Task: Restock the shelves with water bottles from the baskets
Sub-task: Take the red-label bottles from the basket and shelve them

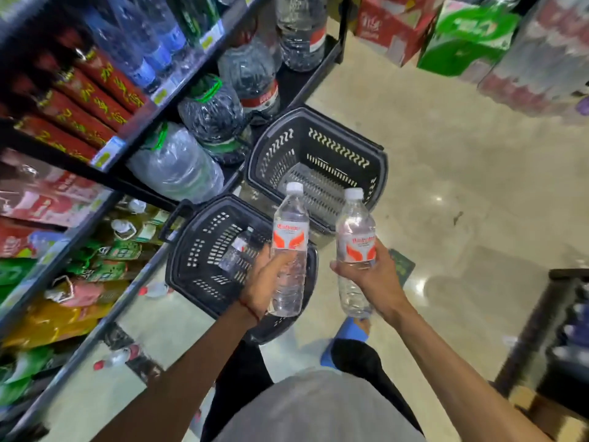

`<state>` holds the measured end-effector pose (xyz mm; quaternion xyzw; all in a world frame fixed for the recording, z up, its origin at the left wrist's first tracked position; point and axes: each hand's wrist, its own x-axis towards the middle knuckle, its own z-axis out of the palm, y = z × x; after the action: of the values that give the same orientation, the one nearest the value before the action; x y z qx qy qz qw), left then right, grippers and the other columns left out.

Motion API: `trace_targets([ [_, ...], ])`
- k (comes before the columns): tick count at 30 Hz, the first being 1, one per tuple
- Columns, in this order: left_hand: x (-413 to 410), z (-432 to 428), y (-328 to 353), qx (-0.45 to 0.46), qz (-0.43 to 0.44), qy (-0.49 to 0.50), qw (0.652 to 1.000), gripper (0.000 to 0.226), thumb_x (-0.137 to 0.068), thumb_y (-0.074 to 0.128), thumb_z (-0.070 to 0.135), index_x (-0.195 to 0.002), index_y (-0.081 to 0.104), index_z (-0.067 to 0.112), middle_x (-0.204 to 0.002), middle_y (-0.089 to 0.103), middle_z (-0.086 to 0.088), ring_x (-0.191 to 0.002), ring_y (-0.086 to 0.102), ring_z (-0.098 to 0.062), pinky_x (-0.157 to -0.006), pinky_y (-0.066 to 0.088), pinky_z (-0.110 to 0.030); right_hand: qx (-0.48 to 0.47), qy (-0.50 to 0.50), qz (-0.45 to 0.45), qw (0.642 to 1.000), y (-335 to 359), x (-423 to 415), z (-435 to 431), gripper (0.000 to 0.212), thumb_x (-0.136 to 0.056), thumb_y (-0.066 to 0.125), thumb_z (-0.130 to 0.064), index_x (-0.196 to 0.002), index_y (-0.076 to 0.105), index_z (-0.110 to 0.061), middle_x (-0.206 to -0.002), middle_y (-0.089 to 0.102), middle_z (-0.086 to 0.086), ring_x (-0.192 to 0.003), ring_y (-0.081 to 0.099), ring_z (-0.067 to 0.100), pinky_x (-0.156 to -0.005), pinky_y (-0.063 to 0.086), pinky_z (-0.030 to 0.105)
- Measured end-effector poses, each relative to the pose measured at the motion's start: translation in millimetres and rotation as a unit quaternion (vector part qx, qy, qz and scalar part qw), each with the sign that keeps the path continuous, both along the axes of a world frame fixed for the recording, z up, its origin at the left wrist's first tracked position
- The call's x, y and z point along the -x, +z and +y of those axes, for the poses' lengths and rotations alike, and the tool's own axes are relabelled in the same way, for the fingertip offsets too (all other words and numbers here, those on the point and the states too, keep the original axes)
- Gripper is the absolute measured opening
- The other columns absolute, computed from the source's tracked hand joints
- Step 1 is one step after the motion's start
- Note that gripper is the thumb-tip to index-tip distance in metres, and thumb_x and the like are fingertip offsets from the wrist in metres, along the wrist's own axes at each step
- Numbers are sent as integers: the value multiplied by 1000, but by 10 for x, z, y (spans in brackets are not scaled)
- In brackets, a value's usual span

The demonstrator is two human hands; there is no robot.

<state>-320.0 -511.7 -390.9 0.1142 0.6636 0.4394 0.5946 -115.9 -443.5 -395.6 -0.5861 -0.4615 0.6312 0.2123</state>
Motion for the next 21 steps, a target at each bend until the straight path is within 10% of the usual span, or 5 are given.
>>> trace_targets([
  [4,-656,190,360,-31,-46,37,998,50,-76,72,23,-123,64,6,-100,76,-6,-89,70,-25,-80,58,-33,-22,13,6,1000,374,-534,283,53,-76,94,-17,-120,65,-18,-106,78,-4,-93,74,10,-81,53,19],
  [10,-1196,661,775,-78,-8,7,997,72,-75,82,57,-135,64,22,-130,71,-1,-126,63,-23,-115,40,-50,-48,3,-9,999,802,-1065,663,52,-77,93,-18,-120,65,-19,-106,78,-3,-95,74,13,-84,57,26],
  [21,-1417,1349,1111,-123,0,-25,992,44,-89,70,35,-130,64,17,-117,76,-2,-109,72,-18,-86,56,-24,-65,-43,15,997,1221,-1327,1253,46,-86,80,-52,-117,65,-22,-101,77,-3,-91,74,15,-85,59,34],
])
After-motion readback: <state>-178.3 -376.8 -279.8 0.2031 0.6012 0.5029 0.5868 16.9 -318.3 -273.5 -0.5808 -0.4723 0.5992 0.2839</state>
